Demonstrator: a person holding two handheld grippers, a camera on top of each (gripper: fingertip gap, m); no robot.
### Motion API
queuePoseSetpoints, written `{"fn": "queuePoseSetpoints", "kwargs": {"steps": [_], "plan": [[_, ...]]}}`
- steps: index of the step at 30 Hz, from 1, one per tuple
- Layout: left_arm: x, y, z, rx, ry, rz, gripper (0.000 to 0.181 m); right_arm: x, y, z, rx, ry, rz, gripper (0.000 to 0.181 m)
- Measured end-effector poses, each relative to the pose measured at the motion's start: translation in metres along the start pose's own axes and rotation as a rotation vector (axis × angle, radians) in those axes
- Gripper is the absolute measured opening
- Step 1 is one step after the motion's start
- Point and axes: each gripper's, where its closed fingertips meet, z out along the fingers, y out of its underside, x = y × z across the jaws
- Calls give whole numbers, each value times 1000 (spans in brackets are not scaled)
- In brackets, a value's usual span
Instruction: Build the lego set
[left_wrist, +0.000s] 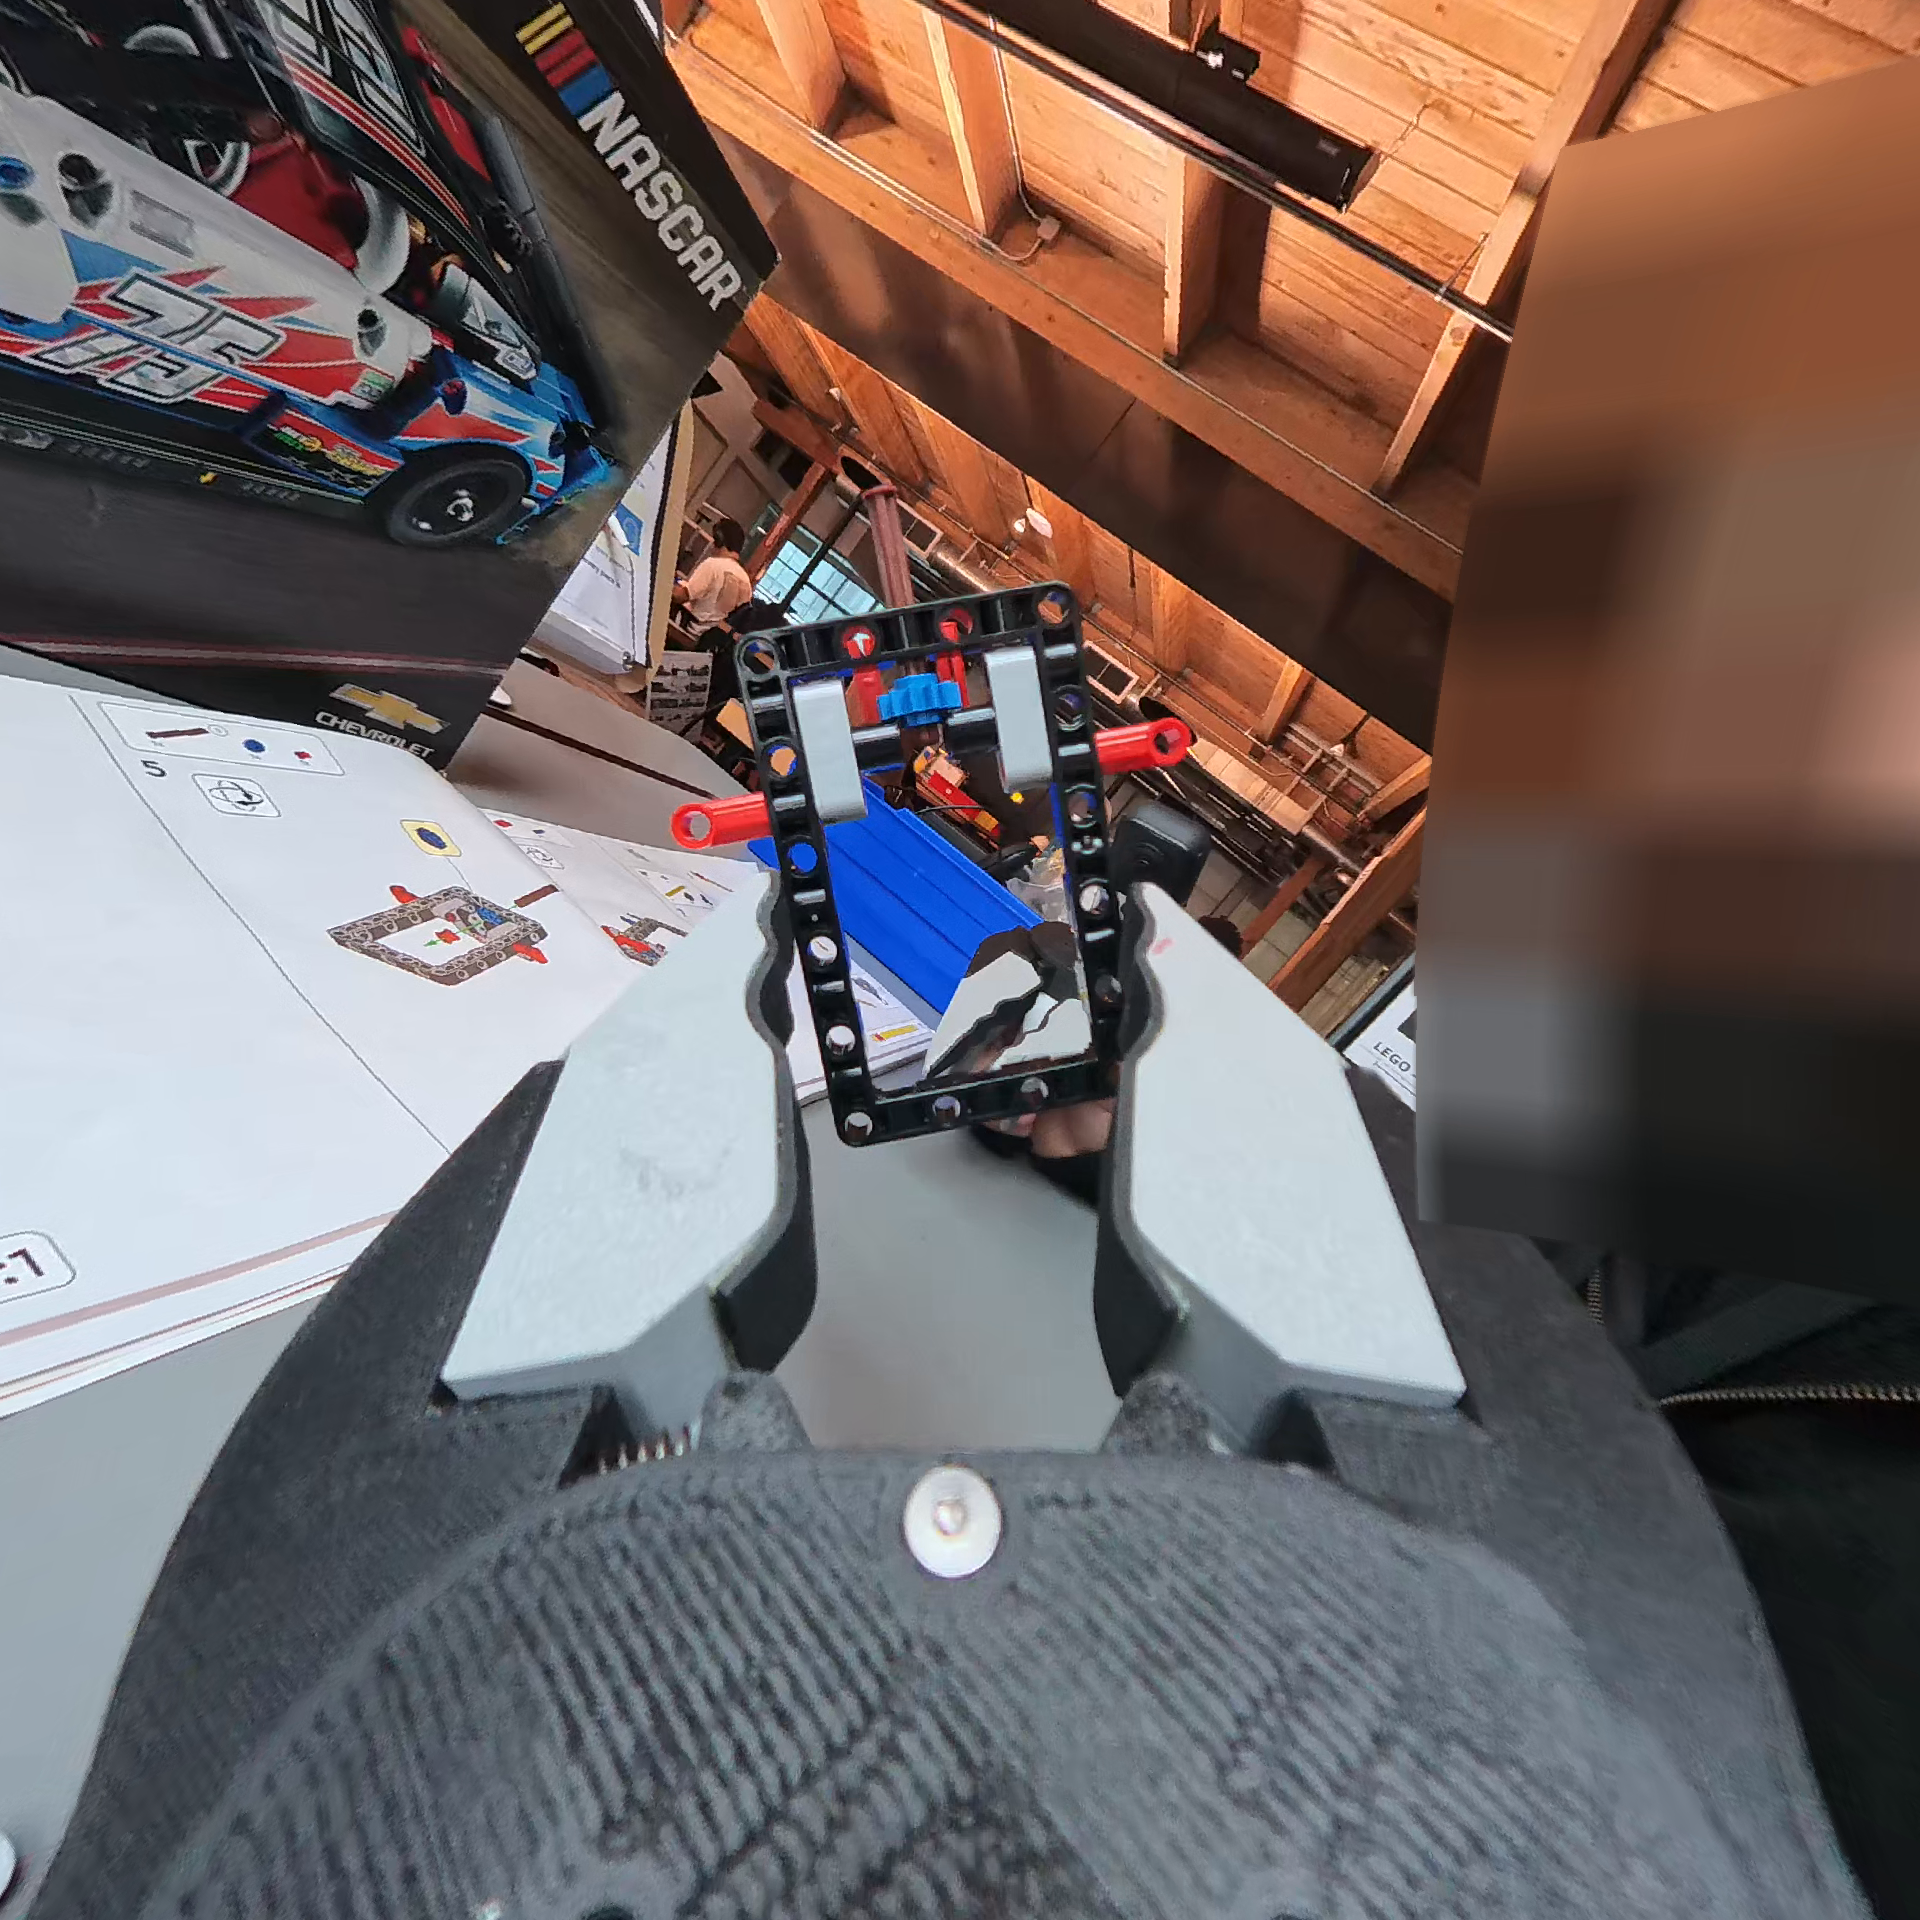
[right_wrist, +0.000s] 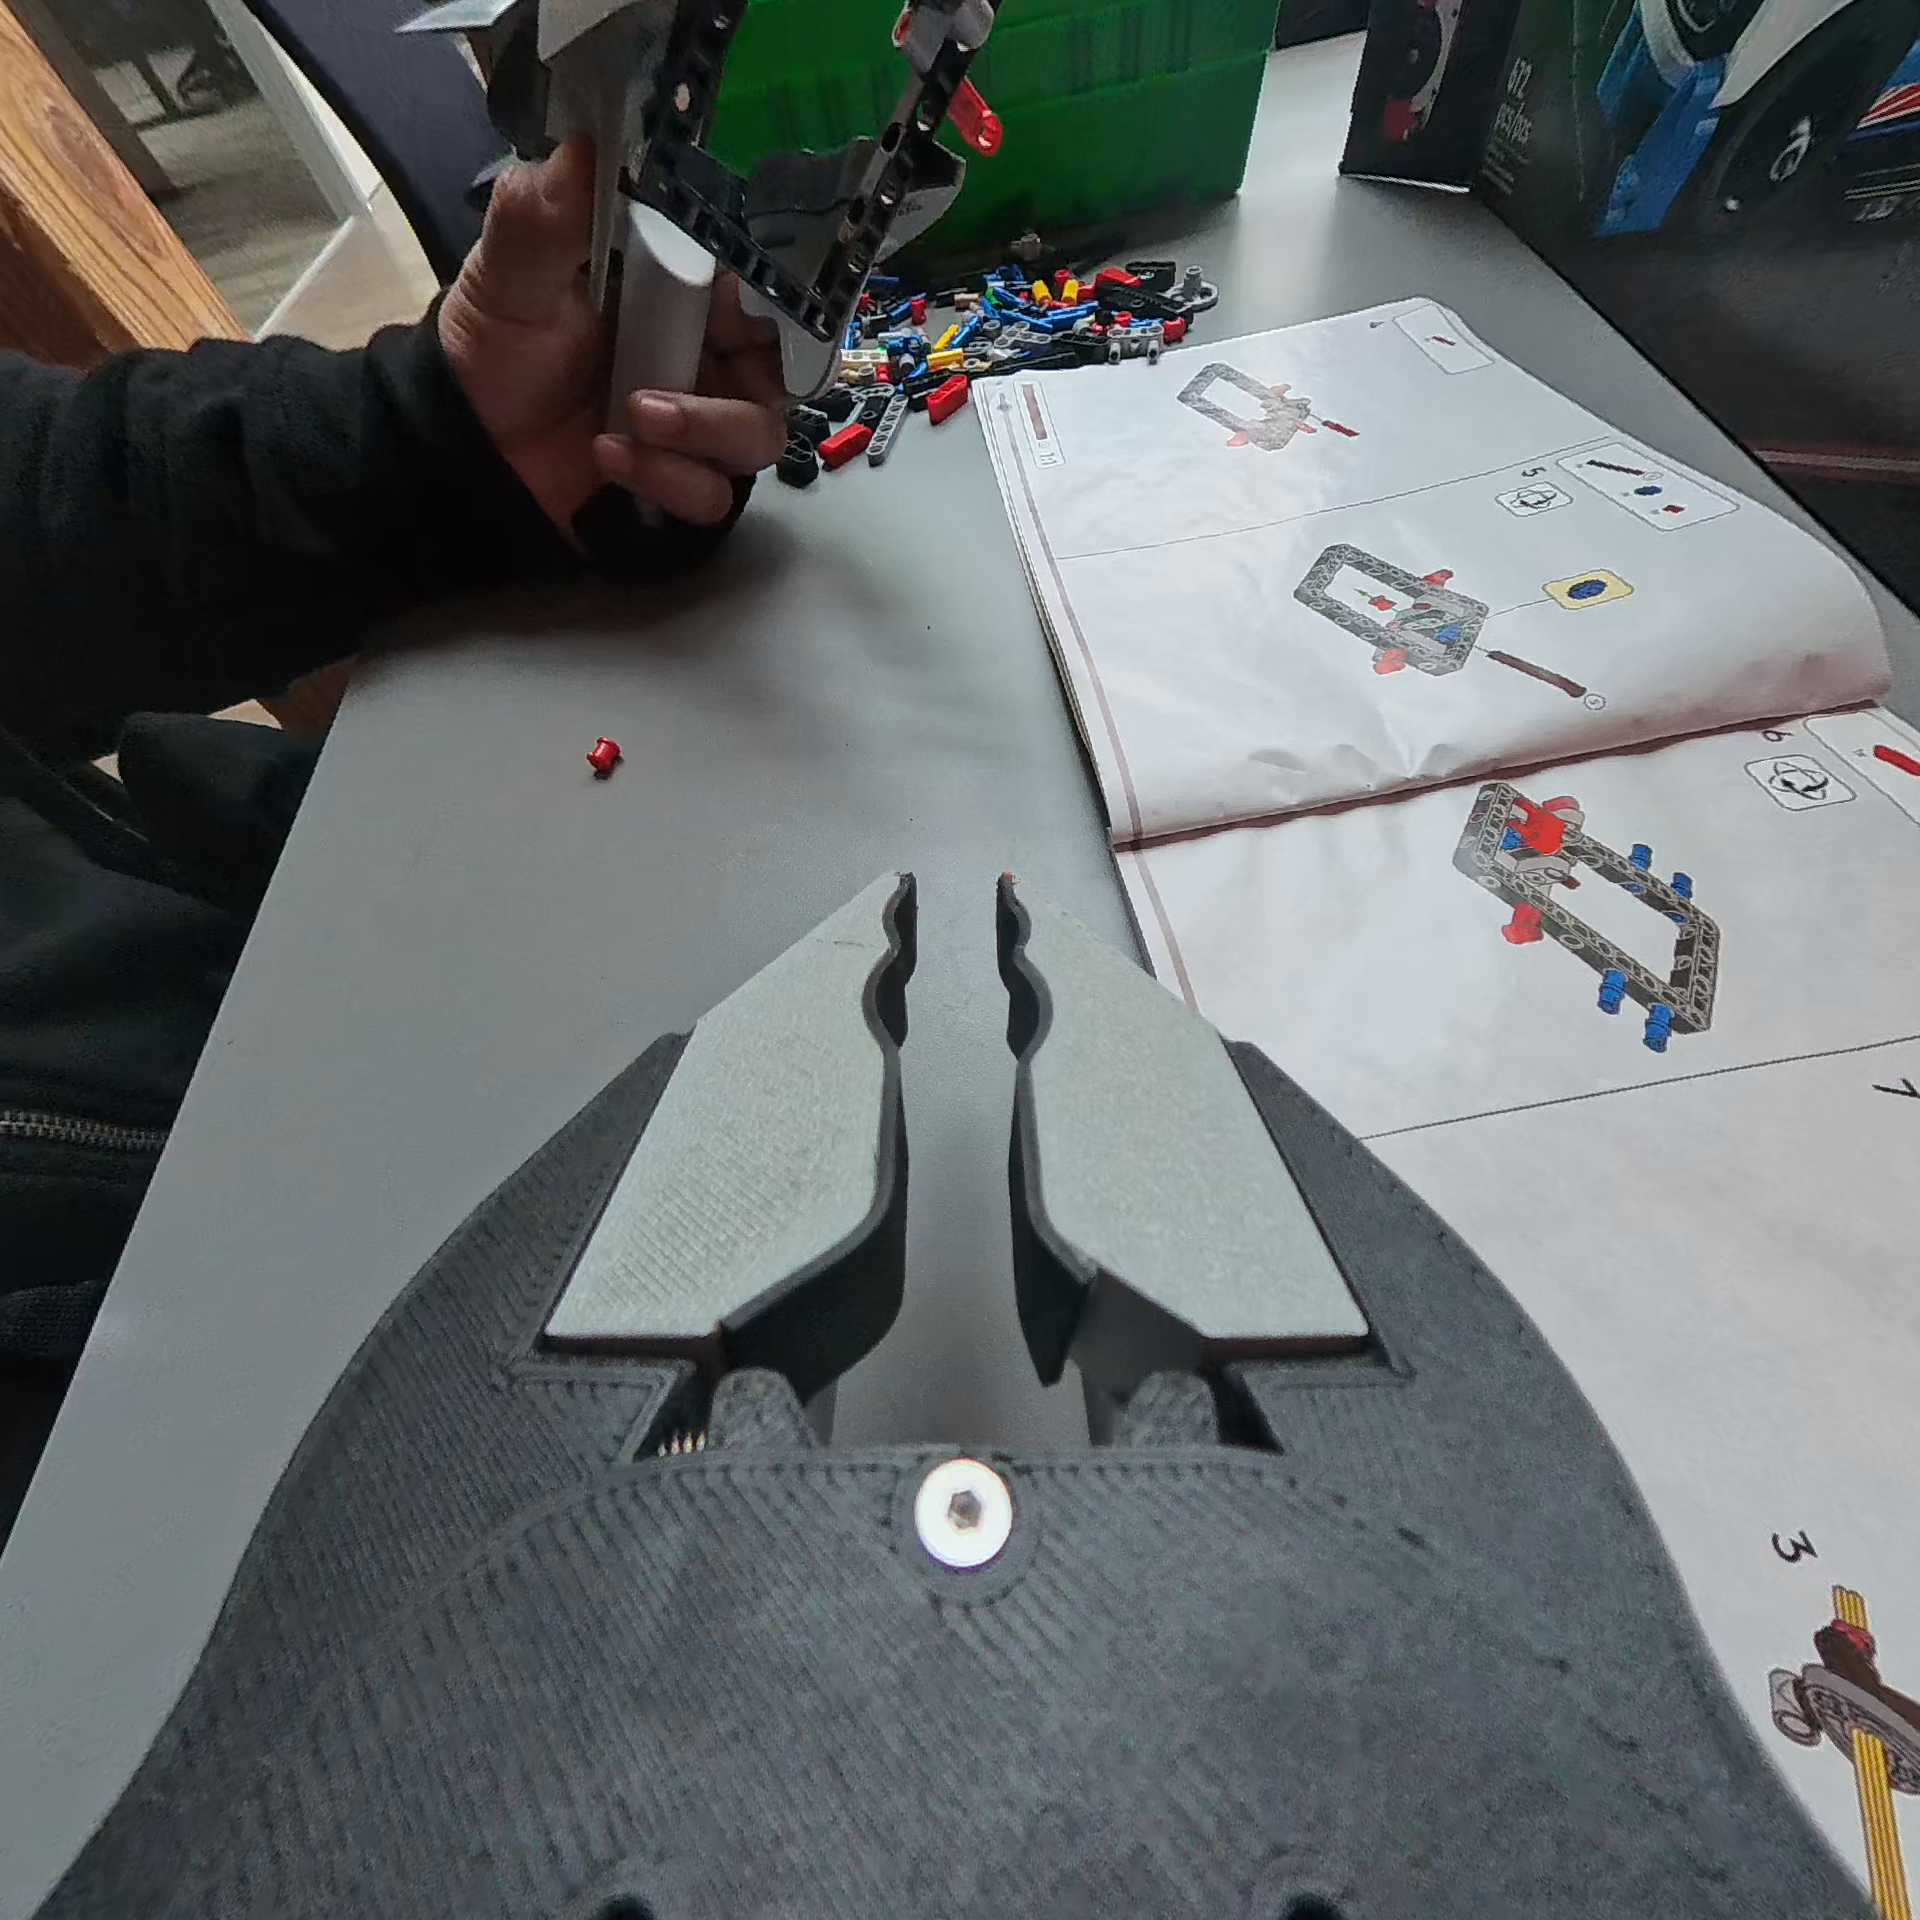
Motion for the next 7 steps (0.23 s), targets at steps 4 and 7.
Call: {"fn": "queuePoseSetpoints", "kwargs": {"steps": [4, 7], "plan": [[1, -2, -1, 22, 30, -58, 62, 0, 1, 1, -9, 4, -2, 12], [1, -8, -5, 65, 56, -111, 62, 0, 1, 1, -8, 4, -3, 12]]}}
